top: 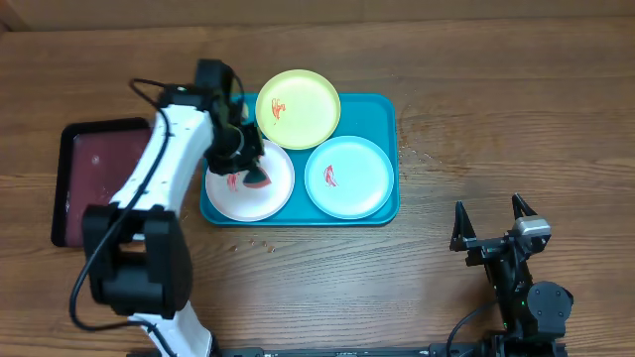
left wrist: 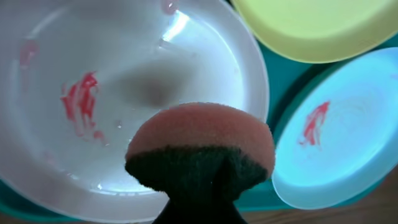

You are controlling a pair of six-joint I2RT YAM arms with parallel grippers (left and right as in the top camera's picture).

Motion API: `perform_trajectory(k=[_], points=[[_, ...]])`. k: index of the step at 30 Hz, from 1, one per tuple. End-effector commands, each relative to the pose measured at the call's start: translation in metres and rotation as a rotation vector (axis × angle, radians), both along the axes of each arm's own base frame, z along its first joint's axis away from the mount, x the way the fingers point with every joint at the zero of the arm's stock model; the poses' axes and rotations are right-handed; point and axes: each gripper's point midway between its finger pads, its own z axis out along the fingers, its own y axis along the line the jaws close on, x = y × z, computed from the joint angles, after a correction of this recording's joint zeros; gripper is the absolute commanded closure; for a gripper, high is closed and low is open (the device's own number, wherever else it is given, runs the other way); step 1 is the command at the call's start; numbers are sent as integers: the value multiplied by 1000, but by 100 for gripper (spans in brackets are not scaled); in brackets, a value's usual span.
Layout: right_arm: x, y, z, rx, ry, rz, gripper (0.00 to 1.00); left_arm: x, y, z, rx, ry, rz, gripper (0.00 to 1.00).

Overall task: Clean dirty plates on tray and stack at the side
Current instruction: 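Carry the sponge to the white plate and place it on it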

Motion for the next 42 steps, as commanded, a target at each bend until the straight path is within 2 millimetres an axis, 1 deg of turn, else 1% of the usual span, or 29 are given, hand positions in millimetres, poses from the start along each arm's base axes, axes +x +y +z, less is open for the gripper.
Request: perform_trajectory(k=[1, 3, 6, 7, 8, 11, 13, 15, 19, 21, 23, 24, 26, 28, 29, 31, 33, 34, 35, 38, 40, 42], points=[[0, 0, -2, -7, -6, -3, 0, -1, 4, -28, 41, 57, 29, 96], [0, 0, -1, -7, -6, -3, 0, -1, 4, -39, 44, 78, 28, 95], [0, 0, -2, -7, -6, -3, 0, -2, 2, -50, 36, 101, 4, 86], [0, 0, -1, -7, -6, -3, 0, -2, 0, -53, 24, 96, -27, 83], [0, 0, -1, -7, -6, -3, 0, -1, -1, -53, 16, 88, -44, 80], [0, 0, -2, -7, -6, -3, 0, 4, -2, -47, 11, 71, -58, 65], [0, 0, -1, -7, -6, -4, 0, 11, -3, -38, 7, 55, -60, 56], [0, 0, -1, -7, -6, -3, 0, 18, -4, -23, 6, 39, -63, 55], [0, 0, -2, -7, -6, -3, 0, 30, -1, 16, 29, 9, -86, 55], [0, 0, -1, -7, -6, -4, 0, 32, 8, 36, 80, 1, -82, 55], [0, 0, -2, -7, -6, -3, 0, 33, 21, 51, 155, -4, -75, 53], [0, 0, -1, -7, -6, -3, 0, 32, 31, 59, 206, 0, -56, 54], [0, 0, -2, -7, -6, -3, 0, 29, 46, 66, 271, 12, 5, 57], [0, 0, -1, -7, -6, -3, 0, 30, 54, 68, 281, 18, 47, 56], [0, 0, -1, -7, -6, -4, 0, 30, 58, 68, 277, 19, 75, 49], [0, 0, -1, -7, -6, -3, 0, 32, 68, 67, 275, 24, 134, 0], [0, 0, -1, -7, -7, -3, 0, 32, 79, 66, 266, 32, 168, 0], [0, 2, 6, -8, -37, 9, 0, 31, 87, 66, 267, 37, 187, 0], [-2, 10, 14, 20, -63, 55, 0, 31, 91, 66, 268, 40, 197, 0], [-15, 48, 18, 153, -40, 293, 0, 30, 98, 66, 249, 46, 226, 0], [-26, 64, 40, 198, -105, 412, 0, 30, 98, 66, 235, 50, 231, 0], [-44, 74, 80, 202, -262, 507, 0, 27, 96, 66, 222, 62, 228, 0]])
